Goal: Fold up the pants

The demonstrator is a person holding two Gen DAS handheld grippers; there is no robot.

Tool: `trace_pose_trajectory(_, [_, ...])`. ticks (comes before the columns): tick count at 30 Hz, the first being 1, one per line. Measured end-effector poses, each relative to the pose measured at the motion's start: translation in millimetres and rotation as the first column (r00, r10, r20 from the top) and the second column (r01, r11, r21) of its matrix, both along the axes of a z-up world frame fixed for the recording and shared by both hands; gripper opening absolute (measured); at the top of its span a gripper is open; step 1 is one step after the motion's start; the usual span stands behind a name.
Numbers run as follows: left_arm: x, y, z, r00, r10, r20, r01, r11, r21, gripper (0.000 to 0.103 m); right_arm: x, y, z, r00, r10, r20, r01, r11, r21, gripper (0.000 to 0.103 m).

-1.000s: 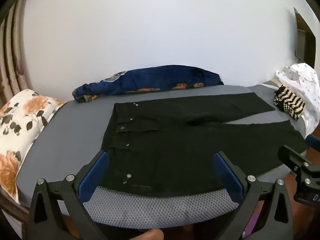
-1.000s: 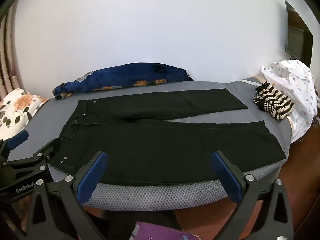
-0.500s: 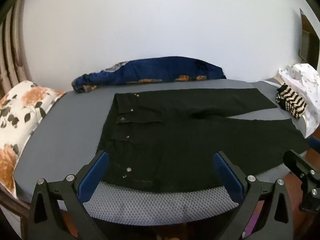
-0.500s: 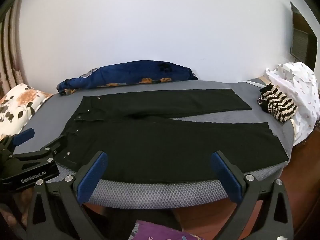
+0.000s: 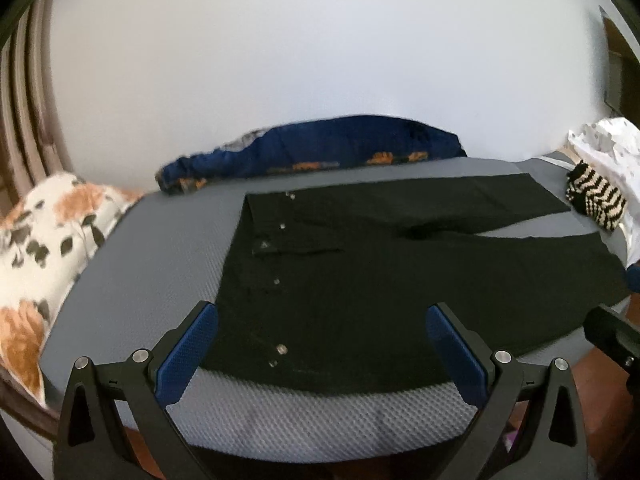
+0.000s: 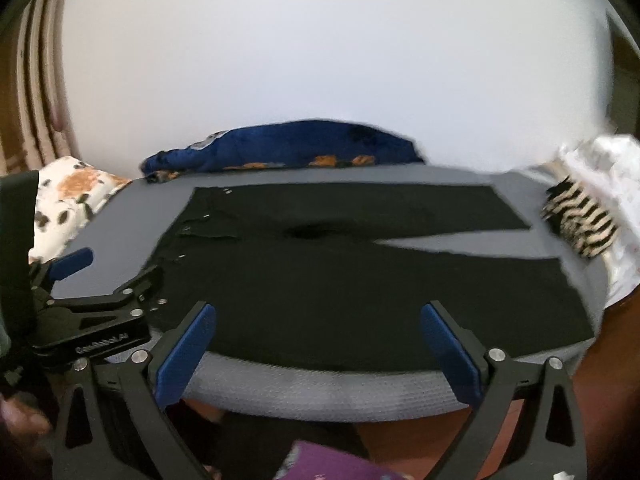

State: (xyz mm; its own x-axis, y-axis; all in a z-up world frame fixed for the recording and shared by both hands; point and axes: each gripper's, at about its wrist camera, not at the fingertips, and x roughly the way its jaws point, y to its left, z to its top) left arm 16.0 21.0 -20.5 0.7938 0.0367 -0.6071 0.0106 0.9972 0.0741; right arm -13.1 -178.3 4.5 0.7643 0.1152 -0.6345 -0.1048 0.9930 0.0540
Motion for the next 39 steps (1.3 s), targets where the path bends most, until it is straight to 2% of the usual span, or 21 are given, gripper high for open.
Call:
trace_pose_trajectory(2, [3, 3, -2, 1.000, -0.017, -0.022, 0.016, 1.000, -0.016, 0.103, 3, -1, -1, 1.000, 0.007, -0.015, -0.006, 0.999, 0.046, 0.101])
trace_pose_trajectory(5, [6, 14, -8, 0.999, -0.007, -0.038, 0.004, 0.997, -0.081, 0.103, 7, -1, -1, 1.000, 0.013, -0.015, -0.012, 0.998, 0.061, 0.101])
trace_pose_trajectory(8, [12, 21, -10, 0.996, 0.020, -0.082, -0.029, 0.994, -0.109, 0.103, 7, -1, 2, 0.998, 0.052, 0.030, -0.055, 0.994, 0.091, 0.101])
trace_pose_trajectory(12, [14, 29, -5, 0.995, 0.048, -0.086, -0.058, 0.991, -0.118, 0.103, 4, 4, 6, 0.992, 0.090, 0.088, -0.096, 0.993, 0.071, 0.101])
trace_pose_trajectory(17, [15, 37, 0, 0.991, 0.097, -0.090, -0.105, 0.991, -0.083, 0.103, 2, 13, 8, 0.980, 0.154, 0.128, -0.165, 0.983, 0.083, 0.101])
trace_pose_trajectory(25, [14, 46, 14, 0.991, 0.102, -0.082, -0.107, 0.992, -0.069, 0.102, 14, 13, 4, 0.973, 0.225, 0.046, -0.230, 0.959, 0.166, 0.101])
trace_pose_trajectory(35, [24, 46, 22, 0.992, 0.092, -0.083, -0.096, 0.994, -0.050, 0.102, 16, 21, 16, 0.963, 0.260, 0.073, -0.265, 0.961, 0.078, 0.101])
trace_pose_trajectory(39, [34, 49, 21, 0.991, 0.099, -0.090, -0.102, 0.994, -0.034, 0.102, 23, 22, 17, 0.959, 0.274, 0.073, -0.279, 0.958, 0.069, 0.101])
